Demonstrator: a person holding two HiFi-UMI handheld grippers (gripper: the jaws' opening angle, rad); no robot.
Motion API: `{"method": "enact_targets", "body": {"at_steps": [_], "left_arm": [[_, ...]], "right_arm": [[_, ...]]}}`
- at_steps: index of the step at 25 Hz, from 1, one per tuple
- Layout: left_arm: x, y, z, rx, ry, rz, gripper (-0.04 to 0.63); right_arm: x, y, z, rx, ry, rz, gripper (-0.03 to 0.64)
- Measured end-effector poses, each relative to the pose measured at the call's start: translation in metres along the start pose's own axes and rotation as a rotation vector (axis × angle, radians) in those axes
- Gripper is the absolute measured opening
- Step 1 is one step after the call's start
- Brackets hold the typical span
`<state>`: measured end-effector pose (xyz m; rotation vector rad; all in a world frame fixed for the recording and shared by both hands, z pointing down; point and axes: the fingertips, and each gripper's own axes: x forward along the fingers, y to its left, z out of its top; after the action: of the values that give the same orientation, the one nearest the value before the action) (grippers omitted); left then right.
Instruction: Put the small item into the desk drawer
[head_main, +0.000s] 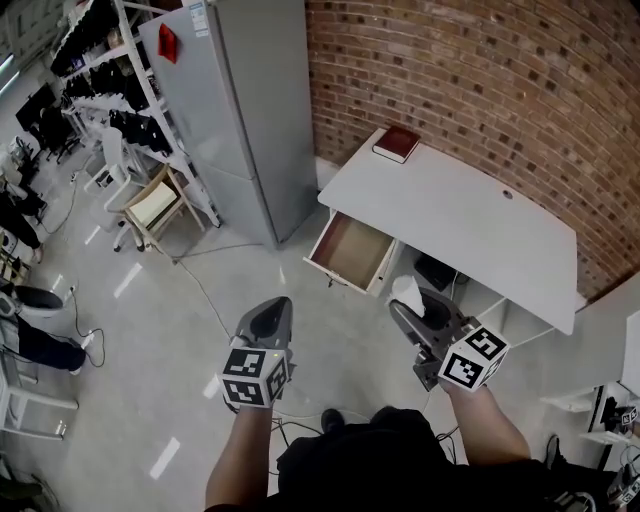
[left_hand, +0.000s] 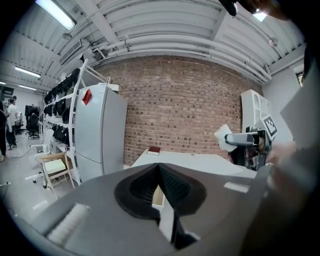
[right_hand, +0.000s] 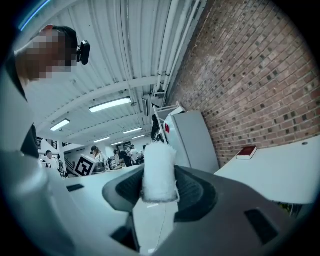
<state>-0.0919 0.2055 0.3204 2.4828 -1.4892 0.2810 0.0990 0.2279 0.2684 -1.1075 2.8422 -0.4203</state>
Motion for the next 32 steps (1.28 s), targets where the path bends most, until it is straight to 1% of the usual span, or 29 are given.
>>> {"method": "enact_targets", "body": {"at_steps": [4, 7, 14, 21, 25, 27, 30, 32], "left_arm": [[-0.014, 0.019, -0.005, -0.016, 0.006, -0.002, 0.012], [-0.019, 0.028, -0.010, -0.028, 0.009, -0.004, 0.011], [-0.008, 0.045, -0.017, -0.056, 0.012, 0.010, 0.012], [0.028, 0.057, -0.012, -0.069, 0.037, 0.016, 0.012], [0.060, 0.061, -0.003, -0.071, 0.057, 0.019, 0.011], [0.076, 0.062, 0.003, -0.053, 0.069, 0.023, 0.012], [0.099, 0.067, 0.018, -0.005, 0.075, 0.043, 0.012], [0.115, 0.071, 0.029, 0.006, 0.069, 0.057, 0.011]], "right_arm": [[0.019, 0.026, -0.012, 0.028, 0.013, 0.016, 0.160], [0.027, 0.034, -0.018, 0.036, 0.033, 0.021, 0.160], [0.041, 0.021, -0.018, 0.047, 0.041, 0.029, 0.160], [0.063, -0.019, -0.011, 0.090, 0.026, 0.037, 0.160], [0.075, -0.058, -0.008, 0.122, 0.027, 0.030, 0.160], [0.082, -0.077, -0.003, 0.132, 0.016, 0.032, 0.160], [0.094, -0.106, 0.010, 0.132, -0.014, 0.036, 0.160], [0.103, -0.123, 0.016, 0.127, -0.025, 0.046, 0.160]]}}
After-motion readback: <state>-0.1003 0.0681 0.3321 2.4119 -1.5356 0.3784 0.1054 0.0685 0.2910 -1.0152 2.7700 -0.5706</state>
